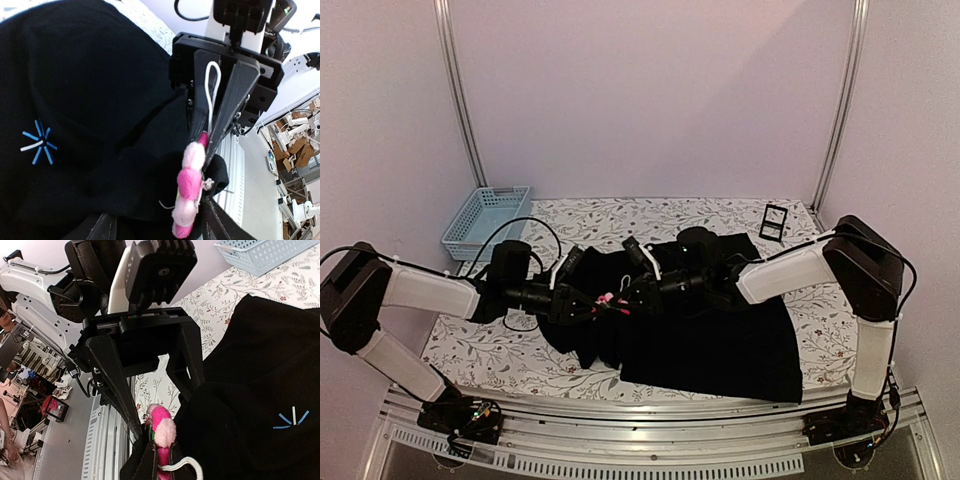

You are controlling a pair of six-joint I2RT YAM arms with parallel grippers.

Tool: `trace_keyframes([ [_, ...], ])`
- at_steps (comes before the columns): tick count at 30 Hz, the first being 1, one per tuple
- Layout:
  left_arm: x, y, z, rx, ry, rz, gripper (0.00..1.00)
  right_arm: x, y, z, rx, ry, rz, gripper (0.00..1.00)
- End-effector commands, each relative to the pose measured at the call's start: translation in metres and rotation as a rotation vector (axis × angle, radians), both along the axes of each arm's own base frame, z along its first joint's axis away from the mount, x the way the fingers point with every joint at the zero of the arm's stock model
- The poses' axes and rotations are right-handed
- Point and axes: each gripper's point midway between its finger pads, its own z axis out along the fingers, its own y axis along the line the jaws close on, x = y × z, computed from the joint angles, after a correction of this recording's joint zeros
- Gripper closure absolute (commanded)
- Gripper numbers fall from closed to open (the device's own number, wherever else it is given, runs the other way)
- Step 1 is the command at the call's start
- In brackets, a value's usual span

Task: Pin the brooch onto the clothing
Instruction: Pin the flattened clothing at the center of the board.

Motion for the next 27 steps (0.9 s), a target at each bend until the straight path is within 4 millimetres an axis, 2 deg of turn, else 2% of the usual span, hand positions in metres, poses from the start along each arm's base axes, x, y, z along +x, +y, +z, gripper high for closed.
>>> trace_keyframes([
  [1,0.002,0.009,-0.007,-0.013,0.059,0.065,0.42,-0.002,-0.004,-0.019,-0.048,0.141,0.007,1.0],
  [3,0.005,0.008,-0.008,-0.025,0.062,0.084,0.43,0.0,-0.002,-0.014,-0.032,0.134,0.01,1.0],
  [6,0.011,0.008,-0.012,-0.043,0.086,0.124,0.56,0.004,0.0,-0.014,-0.016,0.154,0.015,1.0],
  [11,0.011,0.01,-0.019,-0.064,0.115,0.162,0.74,0.008,-0.002,-0.017,-0.006,0.199,-0.008,1.0],
  [14,0.009,0.007,-0.016,-0.086,0.088,0.168,0.79,0.012,-0.001,-0.018,-0.005,0.204,-0.016,1.0],
  [18,0.007,0.002,-0.014,-0.105,0.058,0.167,0.79,0.015,0.001,-0.017,-0.005,0.204,-0.016,1.0],
  [23,0.006,-0.002,-0.016,-0.127,0.099,0.179,0.7,0.017,0.002,-0.018,-0.003,0.21,-0.028,1.0],
  [27,0.002,0.0,-0.021,-0.125,0.145,0.186,0.67,0.02,0.0,-0.014,0.008,0.209,-0.029,1.0],
])
